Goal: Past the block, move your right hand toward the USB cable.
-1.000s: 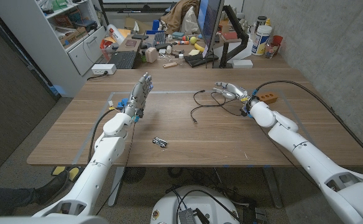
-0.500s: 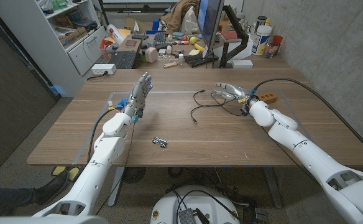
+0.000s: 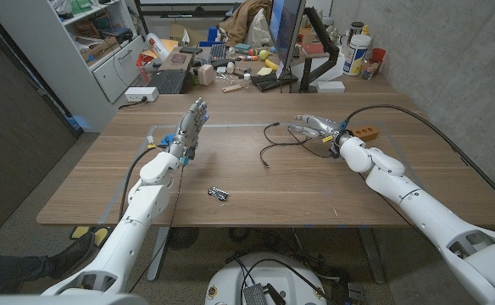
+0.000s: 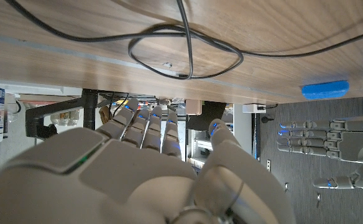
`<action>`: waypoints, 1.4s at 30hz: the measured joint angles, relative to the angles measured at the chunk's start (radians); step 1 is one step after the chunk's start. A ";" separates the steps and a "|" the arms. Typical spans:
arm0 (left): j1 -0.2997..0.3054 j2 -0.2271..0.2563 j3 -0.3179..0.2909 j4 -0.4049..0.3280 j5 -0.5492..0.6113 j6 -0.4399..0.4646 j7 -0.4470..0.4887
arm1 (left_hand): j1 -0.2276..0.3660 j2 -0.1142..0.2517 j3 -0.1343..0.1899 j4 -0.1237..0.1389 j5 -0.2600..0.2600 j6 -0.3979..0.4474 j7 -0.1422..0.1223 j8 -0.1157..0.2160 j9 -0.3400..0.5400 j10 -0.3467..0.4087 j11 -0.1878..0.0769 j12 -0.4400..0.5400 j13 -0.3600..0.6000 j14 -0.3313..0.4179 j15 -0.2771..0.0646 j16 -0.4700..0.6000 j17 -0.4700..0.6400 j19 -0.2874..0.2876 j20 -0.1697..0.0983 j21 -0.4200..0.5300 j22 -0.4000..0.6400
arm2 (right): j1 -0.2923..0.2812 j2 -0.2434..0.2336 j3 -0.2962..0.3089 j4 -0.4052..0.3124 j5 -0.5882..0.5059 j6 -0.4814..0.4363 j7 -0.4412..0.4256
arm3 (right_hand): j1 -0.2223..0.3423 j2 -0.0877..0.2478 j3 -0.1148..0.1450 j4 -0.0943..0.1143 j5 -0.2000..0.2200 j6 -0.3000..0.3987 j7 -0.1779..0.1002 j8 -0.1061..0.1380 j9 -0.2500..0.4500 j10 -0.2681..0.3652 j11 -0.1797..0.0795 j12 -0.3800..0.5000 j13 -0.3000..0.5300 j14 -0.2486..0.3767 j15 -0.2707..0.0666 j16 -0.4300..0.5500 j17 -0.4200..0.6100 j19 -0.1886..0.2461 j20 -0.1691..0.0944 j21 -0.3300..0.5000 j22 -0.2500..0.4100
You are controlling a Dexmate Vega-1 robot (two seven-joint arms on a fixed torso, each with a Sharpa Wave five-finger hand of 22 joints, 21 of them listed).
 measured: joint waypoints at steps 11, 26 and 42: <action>-0.006 -0.001 0.001 0.009 0.001 -0.003 -0.003 | 0.000 0.000 0.000 0.000 0.000 0.000 0.000 0.000 0.000 0.000 0.000 0.000 0.000 -0.005 -0.005 0.000 0.000 0.000 0.000 -0.004 0.000 | 0.015 -0.011 -0.023 0.001 -0.034 -0.021 0.018 | 0.004 0.004 0.000 0.000 0.000 -0.009 -0.031 0.000 0.000 -0.021 -0.007 -0.006 0.000 -0.014 0.014 0.000 0.000 -0.013 0.002 -0.019 0.000; -0.011 -0.001 0.002 0.013 0.007 -0.006 -0.003 | 0.000 0.000 -0.004 -0.004 0.000 0.000 0.000 0.000 0.000 -0.005 -0.005 0.000 0.000 -0.010 -0.010 0.000 0.000 0.000 0.000 -0.008 0.000 | 0.025 -0.015 -0.041 0.018 -0.051 -0.042 0.031 | 0.009 0.009 0.000 -0.008 0.000 -0.007 -0.039 0.000 0.000 -0.032 -0.007 -0.006 0.000 -0.025 0.025 0.000 0.000 -0.018 -0.004 -0.026 0.000; -0.012 -0.005 0.006 0.013 0.013 -0.007 0.007 | 0.004 0.004 -0.008 0.000 0.000 0.000 0.000 0.000 0.000 -0.005 -0.005 0.000 0.000 -0.010 -0.010 0.000 0.000 0.000 0.000 -0.015 0.000 | 0.038 -0.014 -0.052 0.043 -0.050 -0.048 0.039 | 0.009 0.009 0.000 -0.008 0.000 -0.013 -0.045 0.000 0.000 -0.032 -0.007 -0.006 0.000 -0.025 0.025 0.000 0.002 -0.025 0.004 -0.033 0.000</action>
